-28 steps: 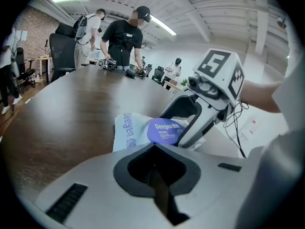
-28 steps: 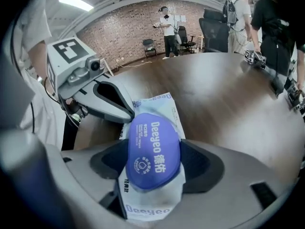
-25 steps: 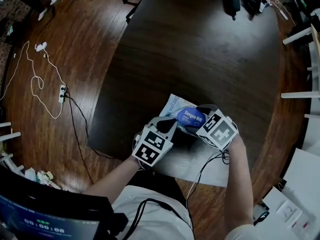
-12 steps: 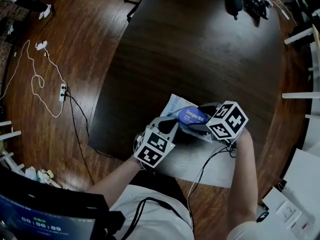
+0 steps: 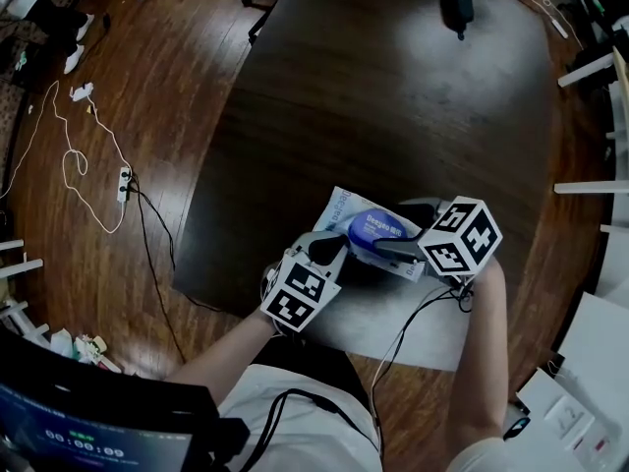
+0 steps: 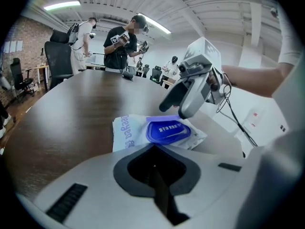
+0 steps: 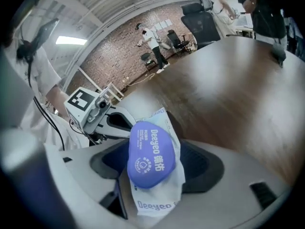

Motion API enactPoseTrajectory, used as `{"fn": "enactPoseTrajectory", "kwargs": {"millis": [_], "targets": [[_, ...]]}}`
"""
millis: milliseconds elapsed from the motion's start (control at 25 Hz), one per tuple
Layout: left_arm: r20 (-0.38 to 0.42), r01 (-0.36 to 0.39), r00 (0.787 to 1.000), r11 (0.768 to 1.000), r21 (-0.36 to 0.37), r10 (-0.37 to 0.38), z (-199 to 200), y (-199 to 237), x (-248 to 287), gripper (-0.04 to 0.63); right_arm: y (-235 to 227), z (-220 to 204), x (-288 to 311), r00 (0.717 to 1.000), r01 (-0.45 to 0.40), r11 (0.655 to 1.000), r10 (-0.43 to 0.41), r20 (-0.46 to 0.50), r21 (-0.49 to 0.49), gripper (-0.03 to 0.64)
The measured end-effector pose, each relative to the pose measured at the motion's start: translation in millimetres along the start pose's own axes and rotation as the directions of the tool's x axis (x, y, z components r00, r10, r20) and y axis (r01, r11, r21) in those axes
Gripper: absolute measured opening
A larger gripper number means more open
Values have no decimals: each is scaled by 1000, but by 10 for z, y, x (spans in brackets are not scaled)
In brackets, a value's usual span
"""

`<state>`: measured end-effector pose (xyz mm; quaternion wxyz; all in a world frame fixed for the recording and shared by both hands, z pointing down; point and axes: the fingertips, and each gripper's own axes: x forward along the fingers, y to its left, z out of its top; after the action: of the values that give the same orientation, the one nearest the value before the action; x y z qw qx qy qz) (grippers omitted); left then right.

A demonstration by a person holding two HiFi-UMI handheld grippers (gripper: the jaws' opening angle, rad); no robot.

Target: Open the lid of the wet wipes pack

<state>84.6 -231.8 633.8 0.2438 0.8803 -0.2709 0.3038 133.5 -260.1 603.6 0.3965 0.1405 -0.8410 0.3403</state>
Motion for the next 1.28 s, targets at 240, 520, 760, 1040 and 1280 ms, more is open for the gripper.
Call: {"fn": "enactPoseTrajectory", "kwargs": {"millis": [240, 520, 760, 1040, 1280], "targets": [[17, -5, 1000, 1000, 7, 5, 6, 33, -14, -3, -222, 292, -314, 976, 99, 995, -103, 190, 33, 341], [41, -21, 999, 1000, 23, 20, 35, 74, 2, -3, -771, 472, -585, 868, 260, 950, -309, 389, 175, 341], [84, -28, 996, 999, -39, 31, 29, 186, -82, -3, -955, 464, -580, 801, 313, 913, -401, 445, 261, 339], [170, -48, 984, 999, -13, 50, 304, 82, -348, -3, -747, 598, -710, 756, 385, 899, -437, 487, 208, 308], [259, -42, 965, 999, 11, 38, 672, -214, -763, -3, 172, 732, -1453, 602, 378, 904, -405, 688, 201, 167]]}}
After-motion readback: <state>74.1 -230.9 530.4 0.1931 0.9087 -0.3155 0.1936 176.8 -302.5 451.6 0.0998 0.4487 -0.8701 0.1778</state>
